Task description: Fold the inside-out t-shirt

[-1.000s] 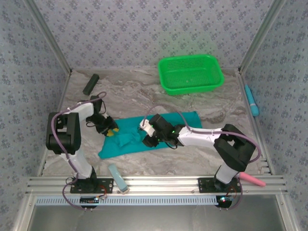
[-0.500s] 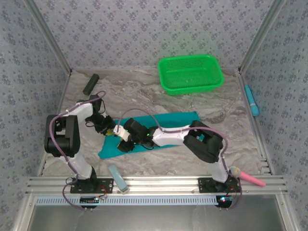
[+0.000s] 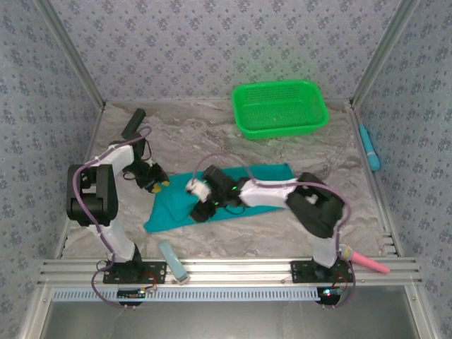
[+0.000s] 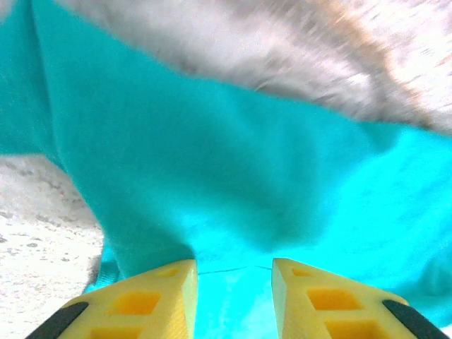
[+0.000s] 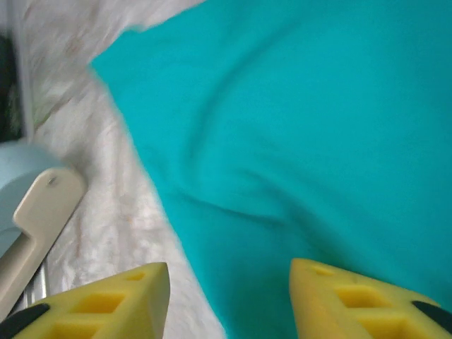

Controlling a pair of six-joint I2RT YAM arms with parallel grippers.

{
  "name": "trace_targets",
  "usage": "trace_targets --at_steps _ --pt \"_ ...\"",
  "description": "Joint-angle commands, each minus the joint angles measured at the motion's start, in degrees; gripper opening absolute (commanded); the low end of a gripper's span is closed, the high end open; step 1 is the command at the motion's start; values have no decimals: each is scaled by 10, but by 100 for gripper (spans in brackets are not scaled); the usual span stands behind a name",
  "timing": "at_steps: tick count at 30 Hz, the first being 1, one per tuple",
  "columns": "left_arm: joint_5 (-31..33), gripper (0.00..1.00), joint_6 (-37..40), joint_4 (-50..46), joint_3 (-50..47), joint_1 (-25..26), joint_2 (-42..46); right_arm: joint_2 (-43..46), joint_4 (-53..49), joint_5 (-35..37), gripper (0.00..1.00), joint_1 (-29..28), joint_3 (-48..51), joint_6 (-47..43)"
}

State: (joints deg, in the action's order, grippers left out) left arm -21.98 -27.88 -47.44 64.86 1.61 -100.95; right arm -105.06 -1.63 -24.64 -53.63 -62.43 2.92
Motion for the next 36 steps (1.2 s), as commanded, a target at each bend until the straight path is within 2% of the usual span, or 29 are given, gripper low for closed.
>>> trace_targets --at_steps 1,4,6,8,11,13,16,19,22,25,32,36 --pt "13 33 3 -35 19 15 29 103 -5 120 53 99 42 106" --pt "56 34 12 -60 34 46 44 133 -85 252 50 179 68 207" --pt "77 34 27 -69 53 62 40 154 -99 284 50 223 108 278" --pt "85 34 49 -80 77 77 19 174 -92 284 48 253 145 333" --pt "122 34 73 -98 101 104 -25 178 -111 287 38 294 168 398" --pt "120 34 86 -113 106 114 -54 176 -97 287 38 302 195 429" --pt "119 33 101 -142 103 133 -68 158 -35 275 30 306 235 441" --pt "133 33 117 -157 88 167 -55 117 14 261 22 328 233 427" --pt "148 34 128 -168 65 183 -42 61 30 258 20 326 176 366" --pt "157 34 115 -158 29 178 -19 -5 29 246 20 292 92 326" --pt "121 35 68 -99 -51 118 61 -156 -43 278 22 194 -146 292" --pt "93 35 62 -72 -69 94 76 -261 -107 304 26 159 -330 275"
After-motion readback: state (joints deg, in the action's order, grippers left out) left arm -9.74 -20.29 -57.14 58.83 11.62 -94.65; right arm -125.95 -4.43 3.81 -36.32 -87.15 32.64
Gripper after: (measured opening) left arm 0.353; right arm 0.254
